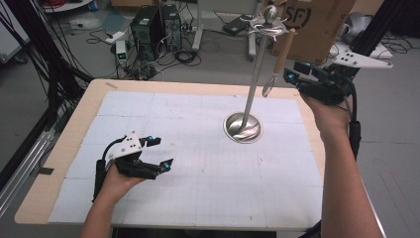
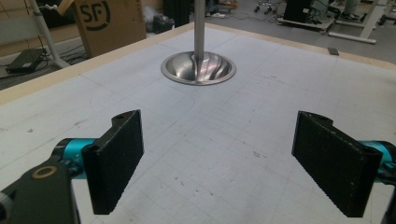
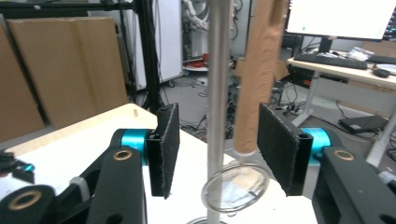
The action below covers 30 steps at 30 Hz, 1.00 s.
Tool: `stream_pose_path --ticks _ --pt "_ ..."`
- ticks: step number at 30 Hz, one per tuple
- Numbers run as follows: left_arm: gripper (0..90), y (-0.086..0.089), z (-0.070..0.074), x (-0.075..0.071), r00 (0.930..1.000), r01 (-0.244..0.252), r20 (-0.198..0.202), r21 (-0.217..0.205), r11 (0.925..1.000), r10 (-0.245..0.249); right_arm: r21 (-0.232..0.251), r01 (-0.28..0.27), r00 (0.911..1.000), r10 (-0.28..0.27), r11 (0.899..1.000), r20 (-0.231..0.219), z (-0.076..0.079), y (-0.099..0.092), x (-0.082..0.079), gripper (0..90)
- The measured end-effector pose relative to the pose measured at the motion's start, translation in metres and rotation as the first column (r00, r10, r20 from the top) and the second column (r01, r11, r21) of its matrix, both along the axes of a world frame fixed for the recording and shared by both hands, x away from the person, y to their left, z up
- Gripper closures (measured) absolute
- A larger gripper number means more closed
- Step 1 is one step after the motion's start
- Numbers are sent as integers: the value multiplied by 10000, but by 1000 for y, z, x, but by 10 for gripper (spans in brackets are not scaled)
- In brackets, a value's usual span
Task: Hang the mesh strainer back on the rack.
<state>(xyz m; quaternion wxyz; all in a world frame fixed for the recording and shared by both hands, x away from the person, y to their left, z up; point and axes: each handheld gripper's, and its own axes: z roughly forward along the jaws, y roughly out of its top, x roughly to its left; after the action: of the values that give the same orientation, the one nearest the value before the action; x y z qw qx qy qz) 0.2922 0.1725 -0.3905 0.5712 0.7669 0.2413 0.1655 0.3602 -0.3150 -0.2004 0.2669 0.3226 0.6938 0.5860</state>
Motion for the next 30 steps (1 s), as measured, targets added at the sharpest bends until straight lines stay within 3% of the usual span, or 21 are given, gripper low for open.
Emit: stream_pose_path --ticks 17,30 --pt "172 11 -3 -2 9998 -184 -48 -121 9998 184 30 -1291 9912 1290 9916 281 -38 27 -28 409" --pt "171 15 -4 -4 9998 -211 17 -192 9996 211 -7 -1479 9889 1479 9890 130 -76 34 -42 379"
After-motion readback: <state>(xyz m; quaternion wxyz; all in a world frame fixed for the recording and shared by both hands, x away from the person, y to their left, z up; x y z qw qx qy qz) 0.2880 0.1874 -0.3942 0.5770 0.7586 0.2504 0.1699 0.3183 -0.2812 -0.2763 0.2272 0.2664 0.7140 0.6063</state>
